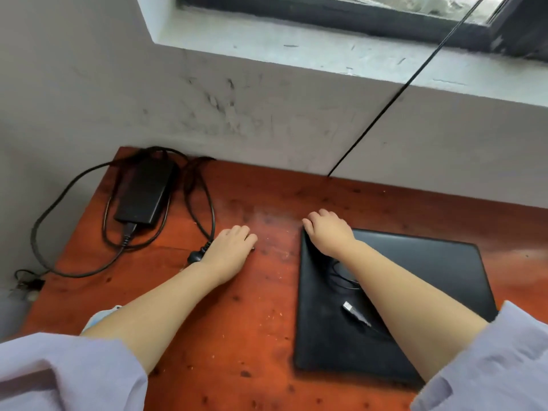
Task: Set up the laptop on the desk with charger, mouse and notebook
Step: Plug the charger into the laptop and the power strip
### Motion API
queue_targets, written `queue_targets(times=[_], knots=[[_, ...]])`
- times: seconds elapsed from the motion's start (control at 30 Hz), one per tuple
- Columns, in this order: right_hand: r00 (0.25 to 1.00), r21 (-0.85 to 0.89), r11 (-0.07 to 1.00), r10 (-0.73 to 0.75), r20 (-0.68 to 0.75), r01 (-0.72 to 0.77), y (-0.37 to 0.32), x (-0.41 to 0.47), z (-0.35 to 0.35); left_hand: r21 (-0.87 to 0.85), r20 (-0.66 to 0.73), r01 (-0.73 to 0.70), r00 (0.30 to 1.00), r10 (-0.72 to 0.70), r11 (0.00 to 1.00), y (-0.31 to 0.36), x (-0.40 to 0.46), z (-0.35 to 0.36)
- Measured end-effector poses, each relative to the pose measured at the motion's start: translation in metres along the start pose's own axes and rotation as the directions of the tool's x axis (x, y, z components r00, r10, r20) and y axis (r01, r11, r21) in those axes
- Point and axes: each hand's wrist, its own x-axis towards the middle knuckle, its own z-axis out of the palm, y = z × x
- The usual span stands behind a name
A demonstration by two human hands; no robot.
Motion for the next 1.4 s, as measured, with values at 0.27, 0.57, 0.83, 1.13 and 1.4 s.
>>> queue_targets(times=[0.27, 0.57, 0.83, 1.13, 1.4], knots=[[0.999, 0.071, 0.997, -0.041, -0.017, 0.042, 0.008, 0.020, 0.010, -0.218, -0.074, -0.015, 0.997, -0.001, 0.976, 0.014, 0.022, 0.000], [0.996, 0.026, 0.997, -0.075, -0.057, 0.076, 0.010, 0.024, 0.003, -0.448, 0.050, -0.071, 0.993, 0.104, 0.891, 0.026, 0.045, -0.011], [0.995, 0.122, 0.991, -0.034, -0.092, 0.045, 0.016, 0.022, -0.014, -0.589, 0.076, -0.063, 0.988, 0.133, 0.806, 0.034, 0.059, -0.024], [0.996, 0.118, 0.993, -0.004, -0.086, 0.014, 0.017, 0.023, -0.019, -0.552, -0.021, -0.088, 0.996, 0.091, 0.829, 0.034, 0.069, -0.028], [0.996, 0.157, 0.988, 0.025, -0.089, -0.011, 0.018, 0.024, -0.023, -0.637, 0.021, -0.060, 0.995, 0.095, 0.768, 0.045, 0.080, -0.033]])
